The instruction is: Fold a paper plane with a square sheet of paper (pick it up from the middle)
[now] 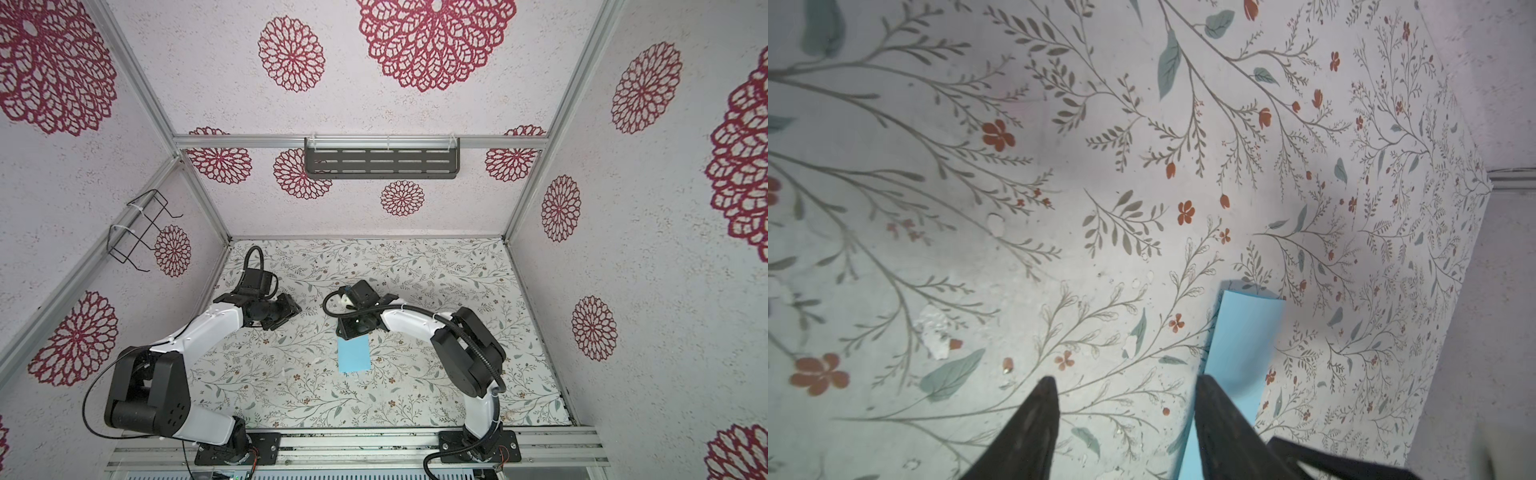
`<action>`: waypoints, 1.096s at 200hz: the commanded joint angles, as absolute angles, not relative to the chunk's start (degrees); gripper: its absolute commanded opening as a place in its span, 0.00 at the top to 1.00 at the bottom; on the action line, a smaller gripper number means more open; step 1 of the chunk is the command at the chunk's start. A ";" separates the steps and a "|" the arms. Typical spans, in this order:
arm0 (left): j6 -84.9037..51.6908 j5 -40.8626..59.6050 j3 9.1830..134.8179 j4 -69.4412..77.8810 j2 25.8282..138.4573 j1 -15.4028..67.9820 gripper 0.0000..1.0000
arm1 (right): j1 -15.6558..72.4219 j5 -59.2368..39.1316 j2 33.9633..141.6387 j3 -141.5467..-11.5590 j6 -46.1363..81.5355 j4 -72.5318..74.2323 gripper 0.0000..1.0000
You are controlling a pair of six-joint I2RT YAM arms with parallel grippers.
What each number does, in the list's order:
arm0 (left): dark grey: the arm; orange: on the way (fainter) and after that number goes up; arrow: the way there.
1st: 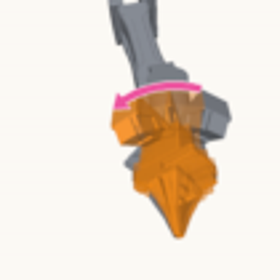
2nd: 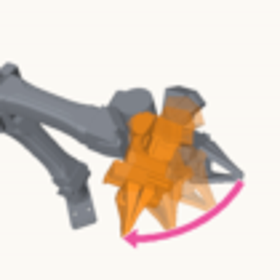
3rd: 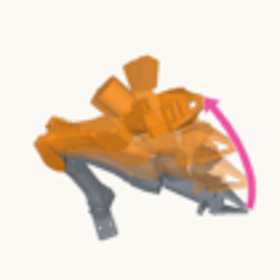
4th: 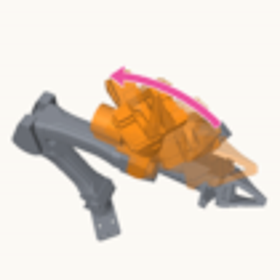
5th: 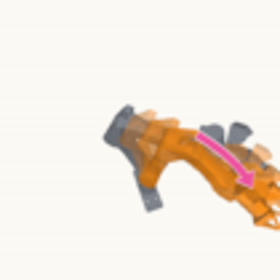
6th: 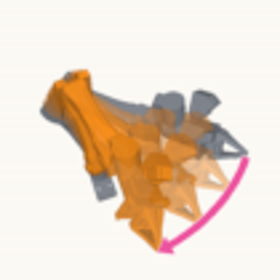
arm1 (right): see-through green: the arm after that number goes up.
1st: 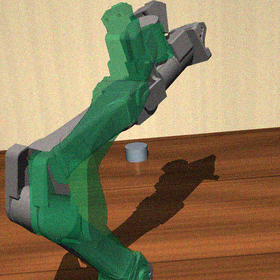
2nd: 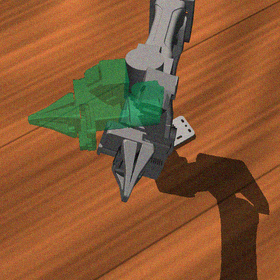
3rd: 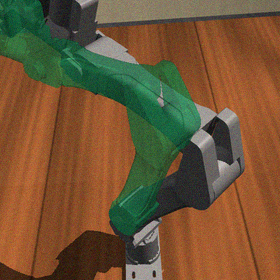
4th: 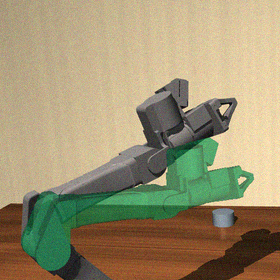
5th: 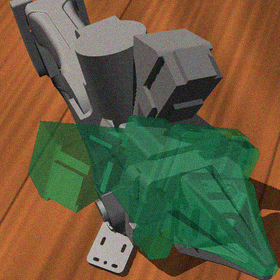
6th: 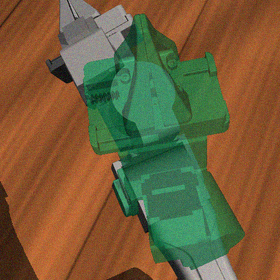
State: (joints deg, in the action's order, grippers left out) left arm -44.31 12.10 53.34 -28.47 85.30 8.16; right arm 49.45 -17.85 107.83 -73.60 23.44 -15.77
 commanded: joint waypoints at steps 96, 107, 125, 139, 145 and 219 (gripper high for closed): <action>-43.25 13.92 53.94 -27.77 85.71 6.84 0.43 | 52.39 -9.99 112.92 -76.18 24.45 -25.42 0.69; -43.15 14.94 54.05 -27.69 85.93 7.10 0.43 | 51.93 -8.11 111.71 -75.52 24.26 -26.39 0.70; -43.15 17.08 54.03 -26.89 86.33 7.84 0.44 | 50.82 -7.02 109.34 -73.92 24.00 -26.63 0.71; -43.28 18.83 54.23 -25.91 86.79 9.00 0.45 | 50.37 -6.60 107.57 -72.80 23.91 -26.31 0.72; -43.39 19.56 54.31 -25.40 87.14 9.78 0.45 | 50.26 -6.59 106.79 -72.33 23.90 -25.98 0.72; -46.93 28.73 56.39 -14.68 95.38 19.91 0.74 | 49.47 -4.10 101.87 -66.95 25.89 -18.40 0.79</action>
State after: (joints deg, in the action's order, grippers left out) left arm -45.67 25.26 54.19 -19.81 92.55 17.45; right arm 49.76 -5.96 102.61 -66.92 25.21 -20.40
